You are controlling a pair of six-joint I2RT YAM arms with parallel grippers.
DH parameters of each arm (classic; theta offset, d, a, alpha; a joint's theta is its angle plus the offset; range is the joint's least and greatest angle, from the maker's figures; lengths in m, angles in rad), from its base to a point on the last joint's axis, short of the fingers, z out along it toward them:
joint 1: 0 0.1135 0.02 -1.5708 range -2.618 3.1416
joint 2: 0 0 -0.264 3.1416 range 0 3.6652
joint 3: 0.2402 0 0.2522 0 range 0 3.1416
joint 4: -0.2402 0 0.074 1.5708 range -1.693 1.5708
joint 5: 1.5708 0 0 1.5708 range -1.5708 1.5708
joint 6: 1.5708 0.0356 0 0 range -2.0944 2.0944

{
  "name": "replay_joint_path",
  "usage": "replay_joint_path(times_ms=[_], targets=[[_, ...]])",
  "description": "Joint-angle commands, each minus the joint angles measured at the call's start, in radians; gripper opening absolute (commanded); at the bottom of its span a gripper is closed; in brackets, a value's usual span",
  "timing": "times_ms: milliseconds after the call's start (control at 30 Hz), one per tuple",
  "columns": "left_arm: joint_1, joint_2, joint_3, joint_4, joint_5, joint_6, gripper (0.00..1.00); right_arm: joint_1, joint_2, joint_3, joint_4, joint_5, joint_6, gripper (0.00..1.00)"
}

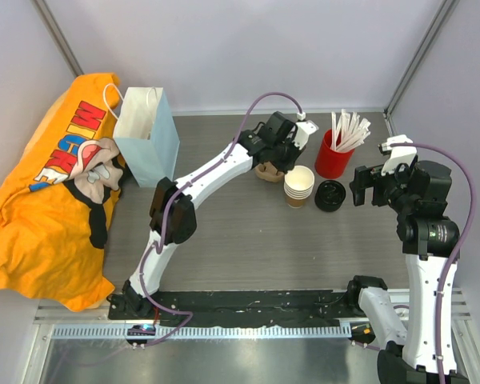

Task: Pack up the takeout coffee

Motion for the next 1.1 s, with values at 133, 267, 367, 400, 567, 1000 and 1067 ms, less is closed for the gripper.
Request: replay_joint_path(times_ms=[133,267,367,400,567,1000,1067], targets=[[-0.007,0.014,0.135,-0.068,-0.017,-0.015,0.00,-0.004,0.006,0.014,0.036,-0.046,0.012,0.95],[-0.006,0.001,0.145,-0.065,-0.019,-0.026,0.00,-0.004,0.041,-0.009,0.053,-0.096,0.013,0.94],[-0.007,0.002,0.146,-0.070,-0.017,-0.026,0.00,-0.004,0.077,-0.032,0.064,-0.167,0.012,0.94],[-0.006,0.005,0.145,-0.073,-0.020,-0.028,0.00,-0.004,0.086,-0.042,0.067,-0.187,0.013,0.95],[0.002,0.030,0.137,-0.076,-0.028,-0.028,0.00,-0.004,0.158,-0.051,0.084,-0.296,0.009,0.94],[0.050,0.042,0.172,-0.048,0.052,-0.143,0.00,-0.006,0.319,-0.082,0.168,-0.474,0.092,0.91],[0.054,0.045,0.171,-0.044,0.062,-0.161,0.00,-0.006,0.327,-0.080,0.171,-0.483,0.096,0.91]])
